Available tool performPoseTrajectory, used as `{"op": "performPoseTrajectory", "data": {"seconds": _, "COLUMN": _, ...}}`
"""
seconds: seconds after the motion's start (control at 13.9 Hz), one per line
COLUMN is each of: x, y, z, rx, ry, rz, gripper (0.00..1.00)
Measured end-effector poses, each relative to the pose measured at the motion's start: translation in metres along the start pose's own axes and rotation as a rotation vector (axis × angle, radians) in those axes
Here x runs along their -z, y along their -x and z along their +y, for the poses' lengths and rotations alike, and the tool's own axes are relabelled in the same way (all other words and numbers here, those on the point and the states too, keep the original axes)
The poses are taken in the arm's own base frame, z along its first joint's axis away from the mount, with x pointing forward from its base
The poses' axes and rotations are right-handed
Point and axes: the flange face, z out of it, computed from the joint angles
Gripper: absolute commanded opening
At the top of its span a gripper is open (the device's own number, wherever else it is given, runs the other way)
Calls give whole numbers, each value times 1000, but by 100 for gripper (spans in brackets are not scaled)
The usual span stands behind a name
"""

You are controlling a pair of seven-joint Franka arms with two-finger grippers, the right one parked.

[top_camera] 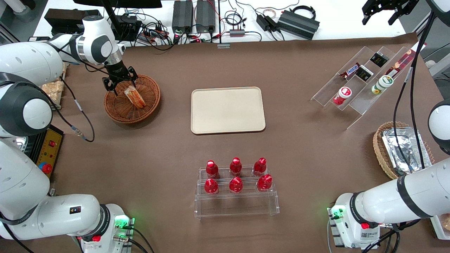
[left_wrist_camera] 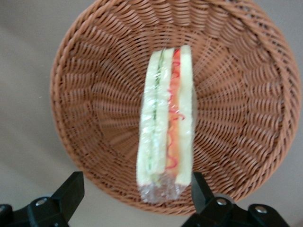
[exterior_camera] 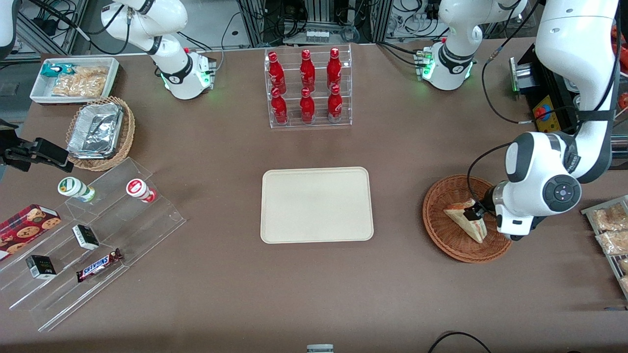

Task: Place sandwich from basket to tray
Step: 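Close the left gripper on the wrapped sandwich, then lift the sandwich and carry it over the cream tray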

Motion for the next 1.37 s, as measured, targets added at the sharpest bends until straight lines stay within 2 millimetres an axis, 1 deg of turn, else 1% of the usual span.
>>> {"op": "performPoseTrajectory", "data": {"seconds": 0.36, "x": -23, "y": -6, "z": 11, "rx": 38, "ry": 25, "rz": 8, "gripper": 100}}
{"op": "performPoseTrajectory", "data": {"seconds": 0.51, "x": -36, "y": -3, "z": 21, "rx": 59, "ry": 35, "rz": 10, "gripper": 100}}
{"op": "performPoseTrajectory", "data": {"seconds": 0.58, "x": -42, "y": 0, "z": 27, "rx": 63, "ry": 36, "rz": 10, "gripper": 92}}
{"op": "performPoseTrajectory", "data": {"seconds": 0.65, "x": -48, "y": 3, "z": 33, "rx": 66, "ry": 37, "rz": 9, "gripper": 52}}
{"op": "performPoseTrajectory", "data": {"seconds": 0.72, "x": -52, "y": 4, "z": 35, "rx": 71, "ry": 37, "rz": 7, "gripper": 38}}
{"op": "performPoseTrajectory", "data": {"seconds": 0.94, "x": -54, "y": 2, "z": 34, "rx": 95, "ry": 34, "rz": 4, "gripper": 14}}
{"op": "performPoseTrajectory", "data": {"seconds": 1.23, "x": -53, "y": 2, "z": 33, "rx": 97, "ry": 35, "rz": 7, "gripper": 13}}
{"op": "performPoseTrajectory", "data": {"seconds": 1.37, "x": -45, "y": 5, "z": 37, "rx": 87, "ry": 41, "rz": 15, "gripper": 13}}
